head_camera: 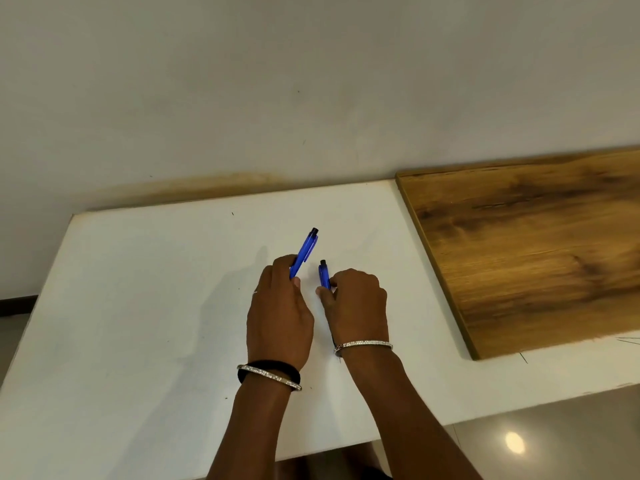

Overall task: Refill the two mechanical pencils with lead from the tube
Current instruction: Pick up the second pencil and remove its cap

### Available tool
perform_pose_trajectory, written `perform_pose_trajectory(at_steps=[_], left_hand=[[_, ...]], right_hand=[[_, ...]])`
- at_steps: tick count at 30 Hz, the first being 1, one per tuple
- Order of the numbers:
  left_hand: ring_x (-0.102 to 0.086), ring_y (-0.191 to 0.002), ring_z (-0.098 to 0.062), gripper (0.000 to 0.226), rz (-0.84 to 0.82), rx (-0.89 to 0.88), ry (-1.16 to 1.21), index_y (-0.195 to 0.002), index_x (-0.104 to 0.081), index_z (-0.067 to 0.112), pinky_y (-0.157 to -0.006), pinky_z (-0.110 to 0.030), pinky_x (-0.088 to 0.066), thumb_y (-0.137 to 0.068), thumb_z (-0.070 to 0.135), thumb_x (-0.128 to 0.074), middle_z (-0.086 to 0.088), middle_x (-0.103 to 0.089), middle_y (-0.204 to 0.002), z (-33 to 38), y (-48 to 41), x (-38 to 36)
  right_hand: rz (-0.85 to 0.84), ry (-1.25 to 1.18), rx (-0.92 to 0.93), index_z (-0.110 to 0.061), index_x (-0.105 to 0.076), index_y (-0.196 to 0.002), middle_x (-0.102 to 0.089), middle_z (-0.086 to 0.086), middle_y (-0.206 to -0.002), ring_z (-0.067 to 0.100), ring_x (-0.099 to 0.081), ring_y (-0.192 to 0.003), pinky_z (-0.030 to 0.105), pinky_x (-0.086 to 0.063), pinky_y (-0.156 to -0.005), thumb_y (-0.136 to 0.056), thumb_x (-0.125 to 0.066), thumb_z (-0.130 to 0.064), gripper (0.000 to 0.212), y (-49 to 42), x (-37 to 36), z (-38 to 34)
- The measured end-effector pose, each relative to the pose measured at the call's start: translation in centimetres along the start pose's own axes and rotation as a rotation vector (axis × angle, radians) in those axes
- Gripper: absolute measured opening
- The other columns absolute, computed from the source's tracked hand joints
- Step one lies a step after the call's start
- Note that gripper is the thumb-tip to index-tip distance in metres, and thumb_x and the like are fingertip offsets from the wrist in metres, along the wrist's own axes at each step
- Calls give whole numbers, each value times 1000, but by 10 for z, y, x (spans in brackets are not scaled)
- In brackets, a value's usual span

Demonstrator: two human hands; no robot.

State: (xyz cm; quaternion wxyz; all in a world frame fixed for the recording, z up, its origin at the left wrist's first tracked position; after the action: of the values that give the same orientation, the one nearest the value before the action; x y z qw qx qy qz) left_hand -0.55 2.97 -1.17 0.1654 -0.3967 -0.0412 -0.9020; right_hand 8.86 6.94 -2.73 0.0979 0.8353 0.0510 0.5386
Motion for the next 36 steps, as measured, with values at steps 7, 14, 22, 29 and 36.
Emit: perform_pose_trajectory(at_steps=[7,14,22,29,36], left_hand=[[-53,-69,-13,32,-13,29,15,-114,-58,22,-54,-18,-34,-99,38,-35,2,-58,-79,-17,-5,8],[-55,-72,-13,33,-18,-8,-38,-112,-60,29,-59,-23,-40,-98,45,-35,6,-60,-80,-22,-5,12],[-52,-81,-8,36,-94,-54,-43,-121,-59,30,-68,-18,-38,-96,46,-39,6,-64,-95,-14,-4,11],[-52,-78,-8,36,-93,-88,-24,-119,-61,29,-60,-13,-34,-93,47,-43,9,-63,-91,-6,-2,6],[-53,-78,-7,33,-148,-90,-55,-118,-61,34,-64,-23,-44,-95,48,-43,13,-59,-88,1,1,-6]], right_hand=[[-38,78,51,-11,-61,-120,-63,8,-118,21,-61,-107,27,-45,-89,-99,-48,-36,35,-4,-4,-9],[290,-309,14,-12,-71,-91,-72,5,-87,22,-68,-83,36,-55,-80,-95,-56,-34,27,1,14,-6],[-27,-1152,-127,-6,-74,-95,-74,15,-80,26,-71,-70,26,-60,-65,-84,-73,-19,18,-5,32,10],[-127,-1423,-212,1,-74,-96,-75,19,-86,24,-72,-71,24,-59,-64,-78,-76,-10,21,-4,42,24],[-133,-1413,-289,0,-74,-85,-74,16,-82,22,-72,-67,22,-59,-61,-79,-72,2,7,-7,48,42]])
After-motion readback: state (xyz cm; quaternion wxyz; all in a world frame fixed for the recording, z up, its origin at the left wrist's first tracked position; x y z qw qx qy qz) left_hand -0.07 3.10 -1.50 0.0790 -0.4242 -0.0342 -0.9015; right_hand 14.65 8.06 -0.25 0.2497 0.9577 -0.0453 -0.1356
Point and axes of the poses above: each hand's wrist, its own y-axis away from the middle knuckle, its own x-axis out of the back of the hand, z = x × y, the point moved 1 cm from there along -y, towards the middle knuckle
